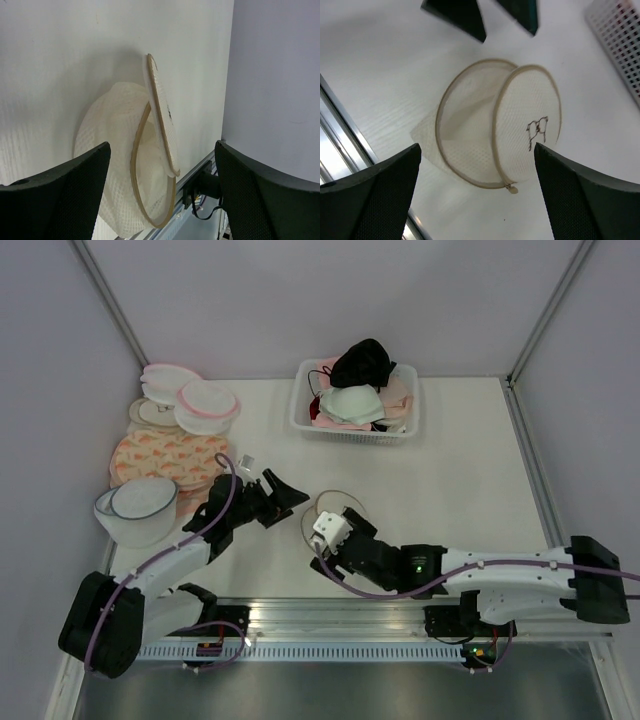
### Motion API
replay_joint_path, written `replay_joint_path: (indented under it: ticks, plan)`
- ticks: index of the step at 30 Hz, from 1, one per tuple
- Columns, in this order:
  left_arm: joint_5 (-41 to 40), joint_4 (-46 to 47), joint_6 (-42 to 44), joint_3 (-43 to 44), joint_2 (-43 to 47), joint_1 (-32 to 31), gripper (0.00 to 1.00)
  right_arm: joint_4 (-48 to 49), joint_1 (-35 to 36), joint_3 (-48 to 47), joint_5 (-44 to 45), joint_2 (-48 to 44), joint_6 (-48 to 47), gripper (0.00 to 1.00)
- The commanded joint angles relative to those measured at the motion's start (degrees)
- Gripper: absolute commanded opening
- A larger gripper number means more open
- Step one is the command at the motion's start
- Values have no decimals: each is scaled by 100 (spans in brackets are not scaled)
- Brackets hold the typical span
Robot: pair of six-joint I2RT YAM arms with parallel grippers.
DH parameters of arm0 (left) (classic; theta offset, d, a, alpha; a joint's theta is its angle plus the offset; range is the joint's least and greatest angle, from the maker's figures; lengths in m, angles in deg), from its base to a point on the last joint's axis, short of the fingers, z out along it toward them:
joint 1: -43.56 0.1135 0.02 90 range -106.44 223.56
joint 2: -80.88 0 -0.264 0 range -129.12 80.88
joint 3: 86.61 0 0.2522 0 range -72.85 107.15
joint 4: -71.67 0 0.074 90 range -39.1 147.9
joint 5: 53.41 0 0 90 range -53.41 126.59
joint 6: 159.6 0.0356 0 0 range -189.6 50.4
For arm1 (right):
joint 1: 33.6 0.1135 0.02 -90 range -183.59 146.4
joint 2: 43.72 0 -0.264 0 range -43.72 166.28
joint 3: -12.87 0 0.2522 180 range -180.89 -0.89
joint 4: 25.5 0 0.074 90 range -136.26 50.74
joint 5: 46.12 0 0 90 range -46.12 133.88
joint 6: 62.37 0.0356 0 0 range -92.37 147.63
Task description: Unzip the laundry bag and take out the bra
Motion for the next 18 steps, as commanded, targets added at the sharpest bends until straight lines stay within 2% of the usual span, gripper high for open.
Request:
replay_joint_path:
  ticks: [1,5,9,10,11,13,18]
  plan:
    - [-251,-592,437,-9,563,19,89,152,38,-28,538,-1070,328,98]
    - [12,-480,464,-9,671,19,89,-147,38,16,934,-1670,776,98]
    - [346,-32,323,18,399,10,90,-340,38,139,1198,-1830,1181,98]
    - [425,-57,315,70,294,2,90,-463,30,139,1224,-1786,1294,98]
    - [408,-196,332,262,127,-7,95,-525,38,148,1337,-1760,1487,98]
    - [242,-864,437,500,-67,-60,97,-630,38,166,1391,-1733,1603,98]
    - [13,-910,332,756,-374,-279,99,-552,38,315,1488,-1759,1796,98]
